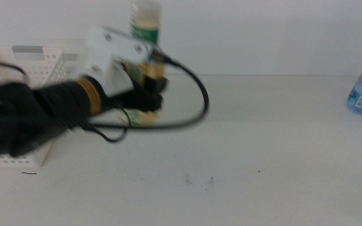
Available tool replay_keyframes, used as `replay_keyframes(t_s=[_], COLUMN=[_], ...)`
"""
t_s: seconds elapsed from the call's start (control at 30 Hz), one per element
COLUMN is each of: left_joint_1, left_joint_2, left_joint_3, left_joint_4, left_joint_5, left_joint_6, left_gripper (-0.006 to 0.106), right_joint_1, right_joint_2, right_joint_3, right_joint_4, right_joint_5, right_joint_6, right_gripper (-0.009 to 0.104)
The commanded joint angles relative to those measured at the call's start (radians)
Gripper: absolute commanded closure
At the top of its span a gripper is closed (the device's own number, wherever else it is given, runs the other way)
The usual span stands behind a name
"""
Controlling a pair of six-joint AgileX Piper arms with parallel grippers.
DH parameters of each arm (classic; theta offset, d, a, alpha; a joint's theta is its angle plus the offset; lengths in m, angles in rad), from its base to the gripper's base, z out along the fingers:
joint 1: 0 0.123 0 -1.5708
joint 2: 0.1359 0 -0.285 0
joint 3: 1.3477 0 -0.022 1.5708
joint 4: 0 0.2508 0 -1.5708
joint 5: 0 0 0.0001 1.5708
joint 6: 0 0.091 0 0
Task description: Use arms to grab the bottles and put them into the dustbin to the left of the table.
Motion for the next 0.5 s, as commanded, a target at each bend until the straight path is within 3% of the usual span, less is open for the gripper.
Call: replay_keyframes(t_s=[0.0,0.07,0.1,0.17,0.23,0.3,0.33,0.47], left_joint_1=[0.0,0.003,0.022,0.082,0.17,0.249,0.289,0.428], left_joint_2=[-0.066,-0.089,-0.099,-0.099,-0.074,-0.039,-0.018,0.073], left_joint_3=[-0.059,-0.115,-0.155,-0.248,-0.363,-0.467,-0.525,-0.73], left_joint_4=[-0.015,-0.065,-0.132,-0.334,-0.619,-0.82,-0.867,-0.872], left_joint_5=[0.12,0.234,0.319,0.487,0.648,0.78,0.855,1.069], left_joint_6=[-0.018,-0.011,0.036,0.275,0.643,0.855,0.903,0.921], left_gripper=[0.102,0.102,0.102,0.102,0.102,0.102,0.102,0.102], right_joint_1=[-0.005,-0.005,-0.005,-0.005,-0.005,-0.005,-0.005,-0.005], right_joint_2=[-0.004,-0.004,-0.004,-0.004,-0.004,-0.004,-0.004,-0.004], right_joint_3=[0.004,0.004,0.004,0.004,0.004,0.004,0.004,0.004], right_joint_4=[-0.011,-0.011,-0.011,-0.011,-0.011,-0.011,-0.011,-0.011], right_joint_5=[-0.007,-0.007,-0.007,-0.007,-0.007,-0.007,-0.007,-0.007], right_joint_6=[-0.004,-0.004,-0.004,-0.004,-0.004,-0.004,-0.004,-0.004], right_gripper=[0.002,0.002,0.002,0.002,0.002,0.002,0.002,0.002])
